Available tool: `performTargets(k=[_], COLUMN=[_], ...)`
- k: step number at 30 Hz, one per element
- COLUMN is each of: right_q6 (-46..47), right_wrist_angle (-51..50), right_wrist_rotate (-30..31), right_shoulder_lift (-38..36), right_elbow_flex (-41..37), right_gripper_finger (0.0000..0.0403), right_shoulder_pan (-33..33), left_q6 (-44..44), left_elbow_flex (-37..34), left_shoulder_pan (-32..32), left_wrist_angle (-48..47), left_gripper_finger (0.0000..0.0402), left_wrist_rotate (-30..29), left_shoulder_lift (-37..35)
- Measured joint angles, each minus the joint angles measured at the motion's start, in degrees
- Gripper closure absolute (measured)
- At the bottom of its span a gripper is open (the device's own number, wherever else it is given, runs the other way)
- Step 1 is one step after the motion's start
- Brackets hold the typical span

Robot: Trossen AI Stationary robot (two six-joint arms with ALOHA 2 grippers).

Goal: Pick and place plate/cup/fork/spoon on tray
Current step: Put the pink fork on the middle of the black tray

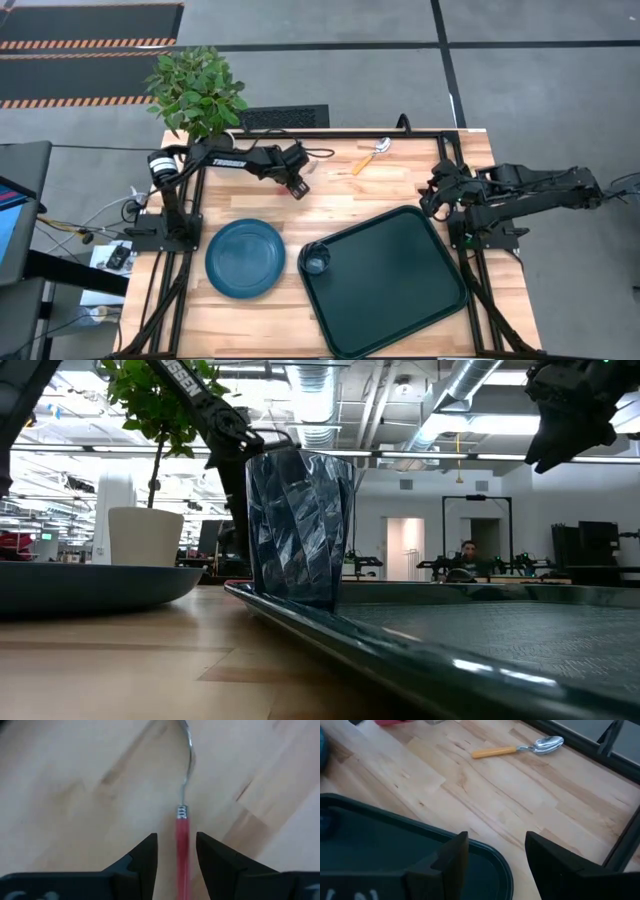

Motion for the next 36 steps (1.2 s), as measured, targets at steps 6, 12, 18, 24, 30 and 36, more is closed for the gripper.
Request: performTargets(k=[6,12,18,24,30,36], right_q6=[-0.25,-0.32,-0.41,-0.01,2.95,6.0], right_wrist_angle=[0.01,0.17,0.23,0.66,2.46,8.33], right_wrist_rotate=[0.01,0.01,0.01,-0.01,-0.01,0.05], right_shoulder_lift=[-0.02,0.0,-0.02,0.0,0.0,-0.02], right_elbow_flex=[0.0,0.0,0.0,0.0,0.0,0.0], right_gripper_finger=[0.0182,0.0182,0.0182,0.0182,0.0182,0.0182], right_shoulder_pan=[-0.02,-0.02,-0.02,-0.02,-0.3,-1.72], left_q6=[-1.22,-3.97,-5.36,-5.51,-5.08,-6.98], left_elbow_flex=[0.41,0.67,2.96,9.5,19.35,26.66], left_shoulder_pan=[-0.2,-1.0,-3.15,-8.11,-16.05,-27.15], left_wrist_angle=[-0.89,-1.79,-5.66,-14.01,-25.5,-30.52], left_gripper_finger=[0.0284,0.0378,0.0383,0.0385,0.0385,0.0385], left_wrist_rotate=[0.31,-0.34,-3.9,-10.19,-23.53,-42.3], left_shoulder_lift=[2.36,2.21,2.48,2.52,2.49,2.32])
